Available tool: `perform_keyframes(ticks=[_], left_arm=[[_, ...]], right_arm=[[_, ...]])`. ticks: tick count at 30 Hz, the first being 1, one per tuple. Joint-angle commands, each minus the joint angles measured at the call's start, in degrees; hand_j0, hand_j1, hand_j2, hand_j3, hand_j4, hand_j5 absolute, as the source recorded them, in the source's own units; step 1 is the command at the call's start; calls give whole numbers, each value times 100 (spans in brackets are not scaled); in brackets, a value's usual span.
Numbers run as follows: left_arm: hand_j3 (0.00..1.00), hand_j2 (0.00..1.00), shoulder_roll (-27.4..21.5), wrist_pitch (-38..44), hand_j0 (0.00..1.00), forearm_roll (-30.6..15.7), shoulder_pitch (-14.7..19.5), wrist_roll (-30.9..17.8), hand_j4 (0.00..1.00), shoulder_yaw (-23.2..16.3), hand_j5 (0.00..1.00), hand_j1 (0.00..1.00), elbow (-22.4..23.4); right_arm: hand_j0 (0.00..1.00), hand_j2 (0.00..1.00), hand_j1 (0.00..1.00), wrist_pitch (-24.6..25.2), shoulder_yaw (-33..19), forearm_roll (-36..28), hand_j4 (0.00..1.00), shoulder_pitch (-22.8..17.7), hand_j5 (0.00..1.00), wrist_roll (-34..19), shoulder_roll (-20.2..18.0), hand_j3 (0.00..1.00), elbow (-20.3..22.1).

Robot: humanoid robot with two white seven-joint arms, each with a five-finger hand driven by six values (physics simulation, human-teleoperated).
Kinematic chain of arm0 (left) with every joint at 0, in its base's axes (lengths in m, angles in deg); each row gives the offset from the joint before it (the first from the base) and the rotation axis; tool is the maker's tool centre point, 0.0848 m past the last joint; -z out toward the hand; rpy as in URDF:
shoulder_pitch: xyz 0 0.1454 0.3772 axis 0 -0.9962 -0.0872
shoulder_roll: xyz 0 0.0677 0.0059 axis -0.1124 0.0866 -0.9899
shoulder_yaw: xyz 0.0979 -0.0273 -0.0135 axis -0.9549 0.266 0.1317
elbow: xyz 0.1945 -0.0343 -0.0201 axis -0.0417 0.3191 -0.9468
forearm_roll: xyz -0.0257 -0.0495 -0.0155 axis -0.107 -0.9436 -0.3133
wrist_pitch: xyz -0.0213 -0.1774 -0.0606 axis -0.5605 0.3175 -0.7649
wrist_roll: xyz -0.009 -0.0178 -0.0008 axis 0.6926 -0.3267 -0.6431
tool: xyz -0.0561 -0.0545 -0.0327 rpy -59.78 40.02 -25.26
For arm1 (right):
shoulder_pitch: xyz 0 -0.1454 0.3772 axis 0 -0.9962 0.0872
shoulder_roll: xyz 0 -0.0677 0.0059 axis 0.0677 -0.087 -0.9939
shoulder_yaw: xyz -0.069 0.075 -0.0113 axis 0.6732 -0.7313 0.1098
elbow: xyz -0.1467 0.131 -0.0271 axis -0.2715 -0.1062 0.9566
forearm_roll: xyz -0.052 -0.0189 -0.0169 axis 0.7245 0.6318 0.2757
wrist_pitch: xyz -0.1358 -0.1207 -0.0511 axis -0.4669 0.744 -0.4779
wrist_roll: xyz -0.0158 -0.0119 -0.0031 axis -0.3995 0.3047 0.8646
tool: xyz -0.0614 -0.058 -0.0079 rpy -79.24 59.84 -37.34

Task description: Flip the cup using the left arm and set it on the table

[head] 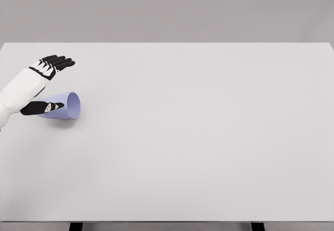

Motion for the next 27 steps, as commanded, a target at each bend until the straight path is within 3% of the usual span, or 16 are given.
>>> perform_keyframes(ticks=[1,8,13,16,18,20,21,23,24,25,27], left_arm=[[100,100,-23,-1,100,-34,0,3,100,2,100,100,8],[100,100,-137,-1,100,-25,0,3,100,11,100,100,0],[100,100,-471,-1,100,-34,17,3,100,20,100,100,-27],[100,100,-515,-1,100,-113,18,30,100,301,100,100,-62],[99,99,-594,-1,99,-113,9,-101,99,397,99,99,-377],[95,95,-1042,-1,95,-507,26,-698,95,468,95,95,-457],[95,95,-1227,-1,95,-911,18,-1260,95,450,95,95,-501],[96,96,-1315,-1,96,-1931,97,-2869,96,459,96,96,-800],[96,96,-1315,-1,96,-2134,97,-3291,96,459,96,96,-905],[96,96,-1315,421,96,-2327,97,-3549,96,459,96,96,-950],[97,97,-1254,1423,97,-2398,228,-3549,97,468,97,97,-1037]], right_arm=[[100,100,100,-4,-21,4,100,0,100,-5,0,100,15],[100,100,100,22,-4,22,100,-35,100,-5,0,100,-29],[100,100,100,13,-4,22,100,-35,100,-5,0,100,-29],[100,100,100,13,-4,22,100,-35,100,-5,0,100,-29],[100,100,100,13,-4,22,100,-35,100,-5,0,100,-29],[100,100,100,13,-4,22,100,-35,100,-5,0,100,-29],[100,100,100,13,-4,22,100,-35,100,-5,0,100,-29],[100,100,100,22,-4,22,100,-35,100,-5,0,100,-29],[100,100,100,13,-4,22,100,-35,100,-5,0,100,-29],[100,100,100,22,-4,22,100,-35,100,-5,0,100,-29],[100,100,100,13,-4,22,100,-35,100,-5,0,100,-29]])
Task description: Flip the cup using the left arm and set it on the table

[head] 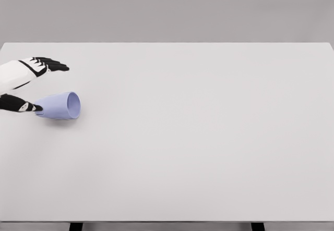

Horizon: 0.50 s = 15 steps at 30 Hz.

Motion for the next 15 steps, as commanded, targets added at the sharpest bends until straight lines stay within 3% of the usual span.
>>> perform_keyframes(ticks=[1,3,6,10,13,15], left_arm=[[99,99,-16,1118,99,-364,27,-478,99,1,99,99,-194],[100,100,-7,1681,100,-364,158,-478,100,27,100,100,-265],[100,100,-7,2762,100,-320,62,-478,100,-96,100,100,-291],[100,100,-16,3685,100,-373,71,-478,100,-737,100,100,-300],[100,100,1,4177,100,-364,123,-478,100,-843,100,100,-300],[100,100,160,4292,100,-118,141,-478,100,-852,100,100,-300]], right_arm=[[100,100,100,-1,0,0,100,0,100,-1,0,100,0],[100,100,100,0,0,0,100,0,100,-1,0,100,0],[100,100,100,-1,0,0,100,0,100,-1,0,100,0],[100,100,100,8,0,0,100,0,100,-1,0,100,0],[100,100,100,8,0,0,100,0,100,-1,0,100,0],[100,100,100,8,0,0,100,0,100,-1,0,100,0]])
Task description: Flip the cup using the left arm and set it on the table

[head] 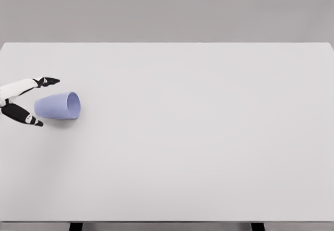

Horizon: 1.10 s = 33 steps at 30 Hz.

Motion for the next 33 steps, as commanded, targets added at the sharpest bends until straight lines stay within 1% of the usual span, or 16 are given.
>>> perform_keyframes(ticks=[1,2,3,4,6,7,14,18,21,27,28,30,33], left_arm=[[100,100,101,283,100,238,9,-1,100,-67,100,100,-4],[100,100,145,248,100,344,17,-1,100,-67,100,100,-13],[100,100,206,204,100,580,26,-1,100,-67,100,100,-4],[100,100,373,142,100,932,44,-1,100,-67,100,100,-4],[100,100,750,63,100,1495,132,-1,100,-67,100,100,5],[100,100,839,63,100,1610,132,-1,100,-67,100,100,5],[100,100,839,-34,100,1610,105,-1,100,-111,100,100,13],[99,99,901,-25,99,1671,132,-1,99,-181,99,99,66],[98,98,1085,-25,98,1900,141,-1,98,-181,98,98,92],[98,98,1094,-34,98,1909,149,-1,98,-190,98,98,154],[98,98,1094,-34,98,1909,167,-1,98,-208,98,98,154],[98,98,1094,-25,98,1909,308,-1,98,-375,98,98,172],[98,98,1147,-33,98,1917,316,-1,98,-384,98,98,242]], right_arm=[[100,100,100,-3,0,0,100,0,100,-1,0,100,0],[100,100,100,-3,0,0,100,0,100,-1,0,100,0],[100,100,100,-3,0,0,100,0,100,-1,0,100,0],[100,100,100,-3,0,0,100,0,100,-1,0,100,0],[100,100,100,5,0,0,100,0,100,-1,0,100,0],[100,100,100,-3,0,0,100,0,100,-1,0,100,0],[100,100,100,-3,0,0,100,0,100,-1,0,100,0],[100,100,100,-3,0,0,100,0,100,-1,0,100,0],[100,100,100,-3,0,0,100,0,100,-1,0,100,0],[100,100,100,-3,0,0,100,0,100,-1,0,100,0],[100,100,100,-3,0,0,100,0,100,-1,0,100,0],[100,100,100,-3,0,0,100,0,100,-1,0,100,0],[100,100,100,-3,0,0,100,0,100,-1,0,100,0]])
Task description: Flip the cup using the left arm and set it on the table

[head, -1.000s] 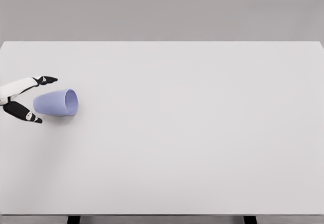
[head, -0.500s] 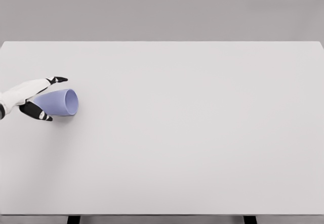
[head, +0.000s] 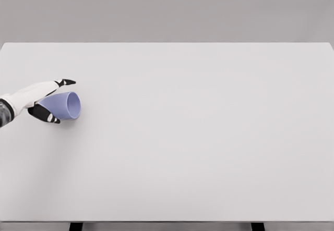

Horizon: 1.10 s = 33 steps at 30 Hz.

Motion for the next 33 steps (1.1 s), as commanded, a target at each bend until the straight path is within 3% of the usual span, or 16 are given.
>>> perform_keyframes(ticks=[1,18,23,31,33], left_arm=[[98,98,50,-9,98,16,9,2,98,-35,98,98,52],[97,97,138,-1,97,157,61,2,97,-79,97,97,210],[88,88,200,43,88,148,62,2,88,-79,88,88,237],[87,87,209,70,87,148,35,2,87,-79,87,87,281],[77,77,209,61,77,148,35,2,77,-79,77,77,290]], right_arm=[[100,100,100,-2,0,0,100,0,100,-1,0,100,0],[100,100,100,-2,0,0,100,0,100,-1,0,100,0],[100,100,100,-2,0,0,100,0,100,-1,0,100,0],[100,100,100,-2,0,0,100,0,100,-1,0,100,0],[100,100,100,-2,0,0,100,0,100,-1,0,100,0]])
